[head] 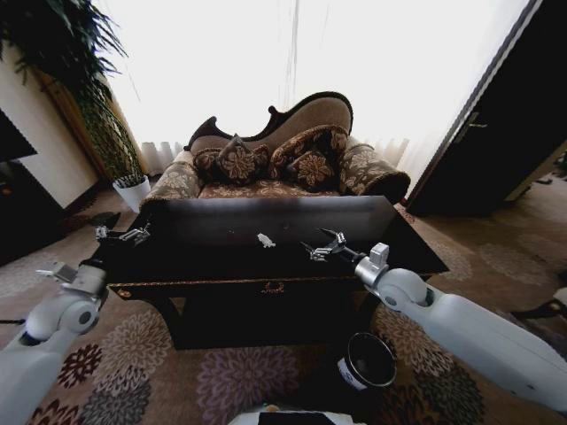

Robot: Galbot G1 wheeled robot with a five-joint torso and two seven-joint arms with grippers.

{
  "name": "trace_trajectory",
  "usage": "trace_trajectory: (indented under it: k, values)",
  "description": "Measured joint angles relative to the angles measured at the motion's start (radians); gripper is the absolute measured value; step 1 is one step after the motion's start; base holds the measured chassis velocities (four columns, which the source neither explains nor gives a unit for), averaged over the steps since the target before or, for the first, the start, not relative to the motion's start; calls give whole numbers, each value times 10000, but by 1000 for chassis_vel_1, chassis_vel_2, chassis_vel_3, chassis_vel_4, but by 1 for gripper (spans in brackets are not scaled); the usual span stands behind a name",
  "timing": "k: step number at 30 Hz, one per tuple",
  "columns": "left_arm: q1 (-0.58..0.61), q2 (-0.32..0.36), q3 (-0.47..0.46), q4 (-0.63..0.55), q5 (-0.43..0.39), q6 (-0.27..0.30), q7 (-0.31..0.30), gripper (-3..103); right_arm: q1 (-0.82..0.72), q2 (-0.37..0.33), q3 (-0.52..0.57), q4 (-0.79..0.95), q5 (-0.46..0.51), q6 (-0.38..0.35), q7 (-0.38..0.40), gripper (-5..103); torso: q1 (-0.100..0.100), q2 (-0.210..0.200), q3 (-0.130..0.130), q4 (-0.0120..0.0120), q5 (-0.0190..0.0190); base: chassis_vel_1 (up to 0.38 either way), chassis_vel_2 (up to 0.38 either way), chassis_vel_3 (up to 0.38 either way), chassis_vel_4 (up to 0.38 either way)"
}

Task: Move to the front of the table and place the trash on the table into the trash bin.

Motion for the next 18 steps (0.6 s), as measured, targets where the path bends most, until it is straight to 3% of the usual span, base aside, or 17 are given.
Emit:
trace_trajectory:
  k: [12,18]
  values:
    - [0,0,-1,0,0,0,-2,100,3261,1245,-3646,-1335,227,70,-22,100,0,0,0,3,-1,0,0,0,0]
    - [1,0,0,0,1,0,-1,100,4232,1608,-4549,-1993,520,118,-103,100,1,0,0,2,0,0,0,0,0]
